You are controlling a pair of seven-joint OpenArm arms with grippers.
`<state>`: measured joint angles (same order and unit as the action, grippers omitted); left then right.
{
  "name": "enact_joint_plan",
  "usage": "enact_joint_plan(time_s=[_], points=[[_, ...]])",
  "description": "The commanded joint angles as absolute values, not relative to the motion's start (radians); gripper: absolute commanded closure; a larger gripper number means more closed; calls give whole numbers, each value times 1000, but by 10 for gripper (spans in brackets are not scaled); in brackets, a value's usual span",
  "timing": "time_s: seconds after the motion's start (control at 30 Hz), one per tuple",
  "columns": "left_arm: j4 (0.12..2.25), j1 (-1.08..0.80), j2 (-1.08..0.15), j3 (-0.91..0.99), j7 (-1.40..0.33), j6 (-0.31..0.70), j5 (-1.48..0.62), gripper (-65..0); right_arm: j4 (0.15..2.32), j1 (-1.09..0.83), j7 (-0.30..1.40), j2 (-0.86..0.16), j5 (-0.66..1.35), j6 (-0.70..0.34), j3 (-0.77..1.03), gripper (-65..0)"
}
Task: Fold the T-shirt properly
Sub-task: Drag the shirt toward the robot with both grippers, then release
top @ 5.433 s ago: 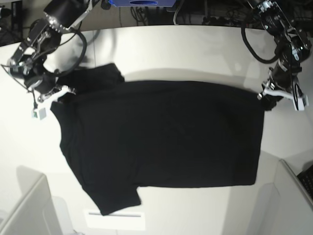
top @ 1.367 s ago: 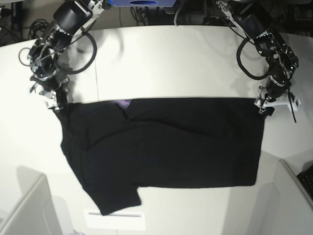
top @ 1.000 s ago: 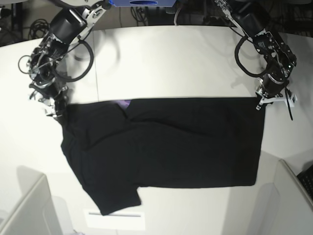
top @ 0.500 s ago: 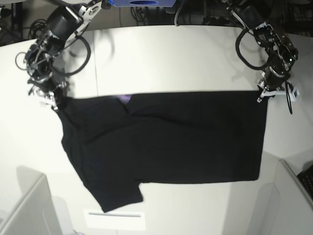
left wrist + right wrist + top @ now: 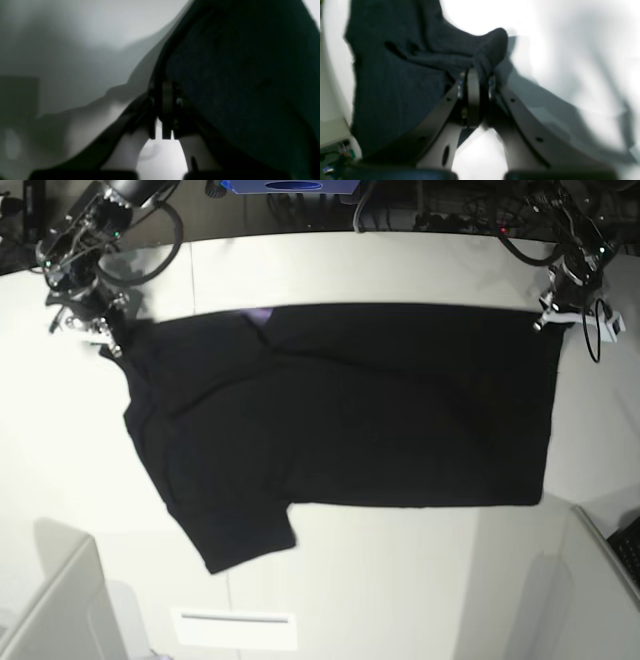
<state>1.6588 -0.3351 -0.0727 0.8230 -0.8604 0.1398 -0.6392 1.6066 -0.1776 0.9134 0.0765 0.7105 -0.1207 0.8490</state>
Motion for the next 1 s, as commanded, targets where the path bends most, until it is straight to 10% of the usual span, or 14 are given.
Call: enact_joint_plan(time_s=[0.0, 0.97], points=[[1679, -349, -87, 829, -843, 174, -654, 0, 1641, -179, 891, 62, 733, -128, 852, 0], [1709, -538, -94, 832, -843, 225, -828, 0, 1774, -377, 891, 120, 733, -128, 941, 0]])
